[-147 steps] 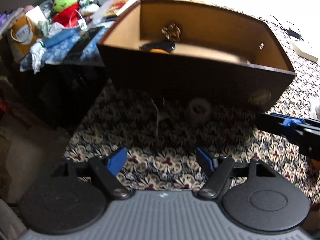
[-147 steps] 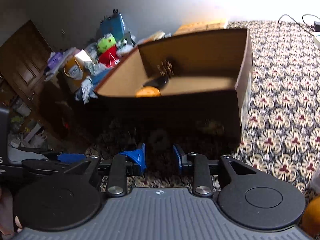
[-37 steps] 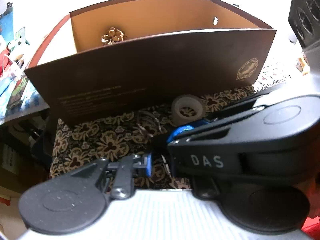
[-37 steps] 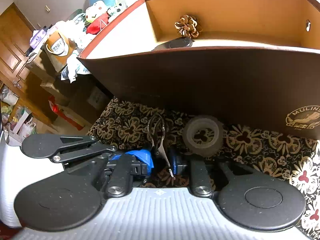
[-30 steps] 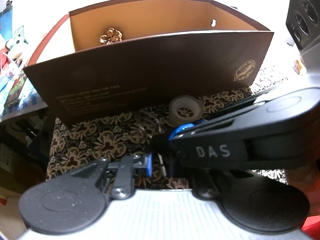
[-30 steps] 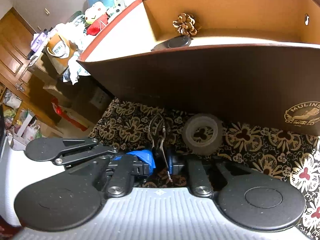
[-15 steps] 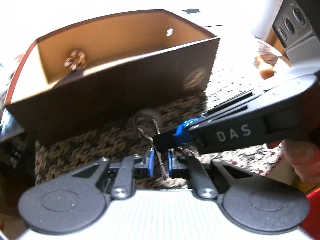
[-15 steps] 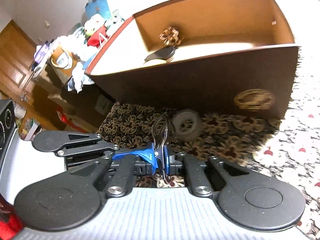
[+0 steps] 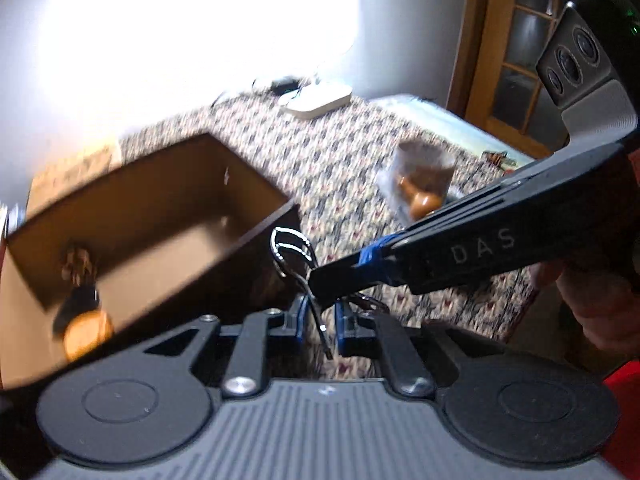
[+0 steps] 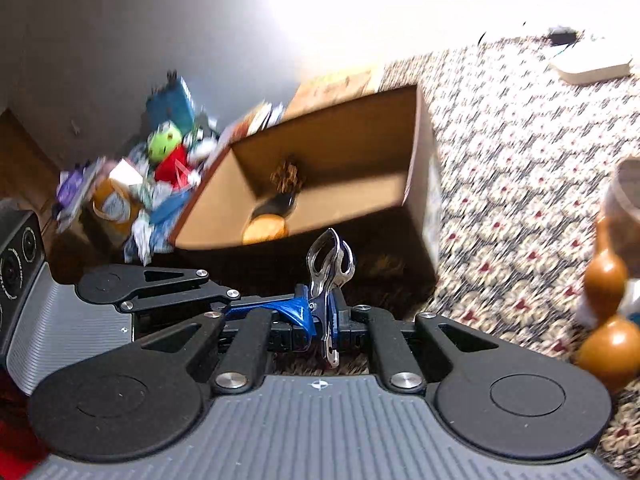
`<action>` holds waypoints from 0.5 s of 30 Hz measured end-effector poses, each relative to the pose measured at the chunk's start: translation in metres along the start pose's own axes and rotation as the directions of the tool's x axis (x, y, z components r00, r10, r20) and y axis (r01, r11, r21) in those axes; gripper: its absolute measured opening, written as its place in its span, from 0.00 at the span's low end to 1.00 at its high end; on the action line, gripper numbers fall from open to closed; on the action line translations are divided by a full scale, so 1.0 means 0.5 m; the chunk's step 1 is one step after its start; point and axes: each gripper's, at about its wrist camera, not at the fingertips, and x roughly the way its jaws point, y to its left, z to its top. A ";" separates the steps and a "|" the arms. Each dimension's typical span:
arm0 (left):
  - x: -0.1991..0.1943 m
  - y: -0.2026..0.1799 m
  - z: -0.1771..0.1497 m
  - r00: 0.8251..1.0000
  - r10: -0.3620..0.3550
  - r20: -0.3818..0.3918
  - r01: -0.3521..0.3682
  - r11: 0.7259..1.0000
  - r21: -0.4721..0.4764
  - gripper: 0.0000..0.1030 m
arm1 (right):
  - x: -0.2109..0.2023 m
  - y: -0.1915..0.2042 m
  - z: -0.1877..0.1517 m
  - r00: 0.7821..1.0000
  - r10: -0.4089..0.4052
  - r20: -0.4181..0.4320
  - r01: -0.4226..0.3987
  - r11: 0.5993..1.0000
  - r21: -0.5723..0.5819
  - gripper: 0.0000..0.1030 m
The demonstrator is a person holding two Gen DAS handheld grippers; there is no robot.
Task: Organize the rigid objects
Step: 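Carry the silver clip with the right tool over the box wall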
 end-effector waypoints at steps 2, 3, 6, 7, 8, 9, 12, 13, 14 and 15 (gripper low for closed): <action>-0.005 -0.004 0.021 1.000 -0.002 0.027 0.002 1.000 0.012 0.08 | -0.018 -0.007 0.011 0.999 -0.005 0.034 0.005 1.000 -0.009 0.00; -0.008 -0.004 0.030 0.999 -0.002 0.042 0.002 1.000 0.016 0.08 | -0.023 -0.007 0.019 0.999 -0.007 0.051 0.008 1.000 -0.016 0.00; -0.012 0.001 0.057 0.997 0.006 0.077 -0.007 1.000 0.021 0.08 | -0.031 -0.005 0.045 0.996 -0.008 0.094 0.012 0.999 -0.044 0.00; -0.012 0.003 0.066 0.996 0.013 0.088 -0.015 1.000 0.023 0.08 | -0.033 -0.005 0.053 0.994 -0.005 0.106 0.011 0.998 -0.054 0.00; -0.013 0.006 0.074 0.995 0.023 0.099 -0.025 0.999 0.023 0.08 | -0.031 -0.003 0.063 0.993 -0.001 0.116 0.009 0.998 -0.065 0.00; -0.014 0.012 0.081 0.994 0.032 0.109 -0.034 0.999 0.019 0.08 | -0.028 -0.001 0.073 0.992 0.003 0.124 0.006 0.997 -0.074 0.00; -0.016 0.037 0.097 0.990 0.057 0.127 -0.057 0.998 -0.001 0.08 | -0.011 0.007 0.100 0.990 0.017 0.141 -0.002 0.994 -0.108 0.00; -0.016 0.045 0.100 0.989 0.066 0.130 -0.065 0.998 -0.009 0.08 | -0.008 0.010 0.106 0.989 0.021 0.145 -0.004 0.993 -0.120 0.00; -0.014 0.053 0.104 0.988 0.075 0.133 -0.074 0.997 -0.015 0.08 | -0.001 0.014 0.111 0.989 0.026 0.147 -0.007 0.991 -0.131 0.00; -0.014 0.062 0.105 0.987 0.085 0.134 -0.083 0.996 -0.022 0.08 | 0.008 0.017 0.119 0.988 0.032 0.148 -0.011 0.990 -0.141 0.00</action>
